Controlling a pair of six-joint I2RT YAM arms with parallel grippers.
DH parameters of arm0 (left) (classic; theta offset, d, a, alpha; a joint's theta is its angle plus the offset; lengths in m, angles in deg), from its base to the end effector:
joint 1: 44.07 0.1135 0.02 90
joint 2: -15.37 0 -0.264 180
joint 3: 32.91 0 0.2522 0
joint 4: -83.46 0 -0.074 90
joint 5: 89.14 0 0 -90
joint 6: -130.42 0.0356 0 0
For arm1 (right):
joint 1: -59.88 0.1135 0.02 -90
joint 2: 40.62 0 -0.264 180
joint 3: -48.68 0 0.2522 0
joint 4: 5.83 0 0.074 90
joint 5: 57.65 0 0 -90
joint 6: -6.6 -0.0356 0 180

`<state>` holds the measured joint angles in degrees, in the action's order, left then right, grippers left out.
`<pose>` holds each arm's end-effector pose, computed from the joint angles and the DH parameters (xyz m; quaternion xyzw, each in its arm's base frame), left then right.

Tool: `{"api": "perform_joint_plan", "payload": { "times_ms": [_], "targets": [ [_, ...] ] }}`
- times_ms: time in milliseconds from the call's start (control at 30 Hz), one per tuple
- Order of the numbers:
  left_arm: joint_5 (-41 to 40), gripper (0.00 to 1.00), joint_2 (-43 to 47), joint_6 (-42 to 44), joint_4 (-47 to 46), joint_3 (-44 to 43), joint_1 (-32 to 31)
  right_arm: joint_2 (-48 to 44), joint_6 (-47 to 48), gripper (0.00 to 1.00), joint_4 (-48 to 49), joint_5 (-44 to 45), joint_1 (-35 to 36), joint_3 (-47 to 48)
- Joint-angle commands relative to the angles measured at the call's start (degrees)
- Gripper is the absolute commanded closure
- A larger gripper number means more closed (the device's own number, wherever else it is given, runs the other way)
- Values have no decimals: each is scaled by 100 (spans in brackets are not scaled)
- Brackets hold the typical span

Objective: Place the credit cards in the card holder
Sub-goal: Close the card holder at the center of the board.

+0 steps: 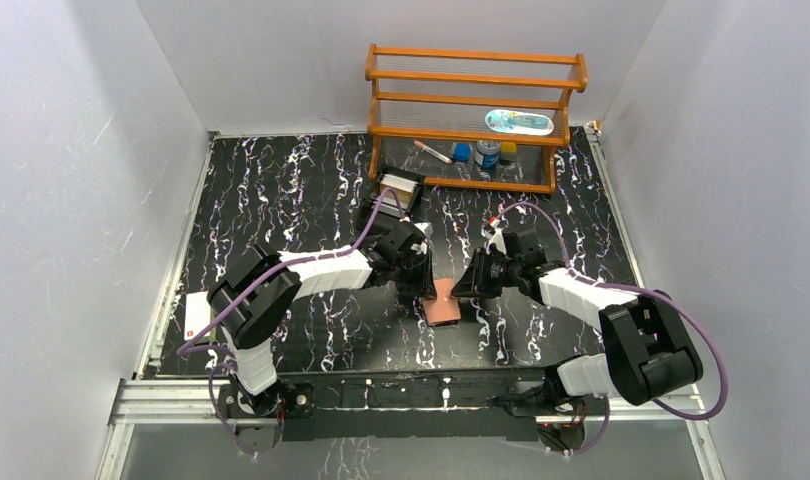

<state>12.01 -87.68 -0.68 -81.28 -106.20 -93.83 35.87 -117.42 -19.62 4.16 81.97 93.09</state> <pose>0.2373 -0.2911 0.1684 0.1065 0.9141 -0.3342 0.2032 0.2211 0.1079 0.1606 0.0024 0.9035 0.3705 0.2154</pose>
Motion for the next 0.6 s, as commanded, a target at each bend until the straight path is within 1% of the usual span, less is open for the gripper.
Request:
{"api": "perform_joint_plan", "payload": {
  "times_ms": [0, 567],
  "targets": [
    [-131, 83, -200, 82, 386, -42, -36, 22, 90, 73, 224, -242, -30, 177],
    [-114, 83, -249, 95, 422, -92, -41, 401, 326, 74, 161, -402, -35, 295]
  ]
}}
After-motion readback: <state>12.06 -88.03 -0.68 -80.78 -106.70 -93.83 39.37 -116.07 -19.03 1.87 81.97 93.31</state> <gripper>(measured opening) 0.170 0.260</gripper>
